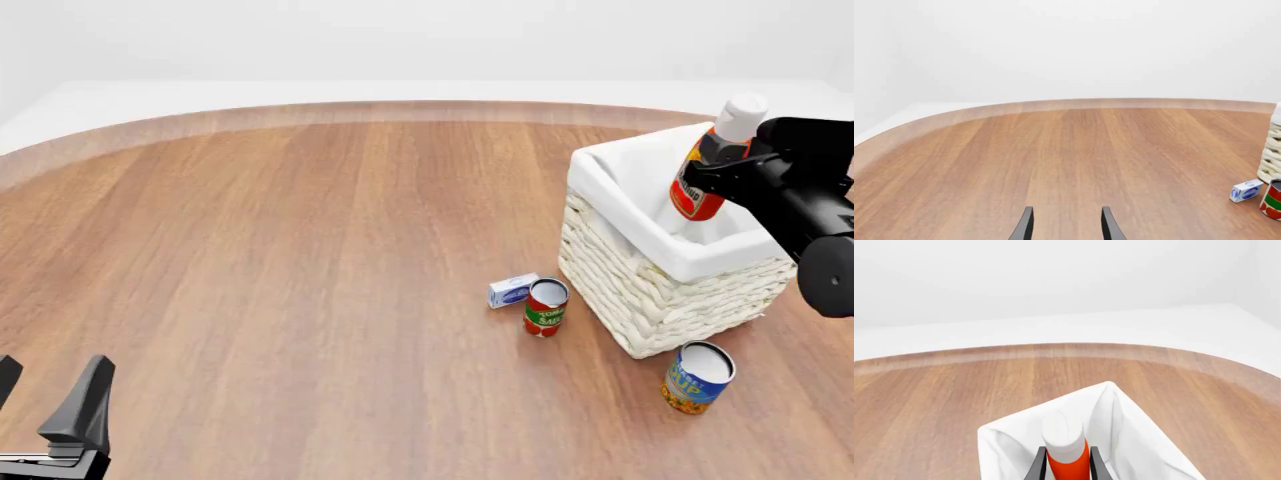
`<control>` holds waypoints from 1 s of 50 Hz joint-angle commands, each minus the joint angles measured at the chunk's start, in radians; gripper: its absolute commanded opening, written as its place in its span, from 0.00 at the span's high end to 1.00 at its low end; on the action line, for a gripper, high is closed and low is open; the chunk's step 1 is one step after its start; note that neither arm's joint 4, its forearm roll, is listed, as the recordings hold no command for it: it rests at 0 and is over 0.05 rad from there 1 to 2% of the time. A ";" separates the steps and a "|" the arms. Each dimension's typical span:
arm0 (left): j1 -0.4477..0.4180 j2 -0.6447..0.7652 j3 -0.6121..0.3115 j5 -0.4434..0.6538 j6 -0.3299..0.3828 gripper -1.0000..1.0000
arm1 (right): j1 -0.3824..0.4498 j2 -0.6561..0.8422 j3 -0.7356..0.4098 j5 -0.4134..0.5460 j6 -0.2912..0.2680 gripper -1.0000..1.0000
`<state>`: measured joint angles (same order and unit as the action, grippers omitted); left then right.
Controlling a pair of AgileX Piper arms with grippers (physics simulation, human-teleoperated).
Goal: Pick up the ketchup, and put it in the basket.
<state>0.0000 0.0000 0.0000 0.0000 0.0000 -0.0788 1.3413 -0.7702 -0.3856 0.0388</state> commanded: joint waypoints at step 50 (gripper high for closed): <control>0.000 0.000 0.000 0.000 0.000 0.00 | 0.005 0.086 -0.048 0.030 0.007 1.00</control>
<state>0.0000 0.0000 0.0000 0.0000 0.0000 -0.0709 1.4236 -0.8074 -0.3620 0.0333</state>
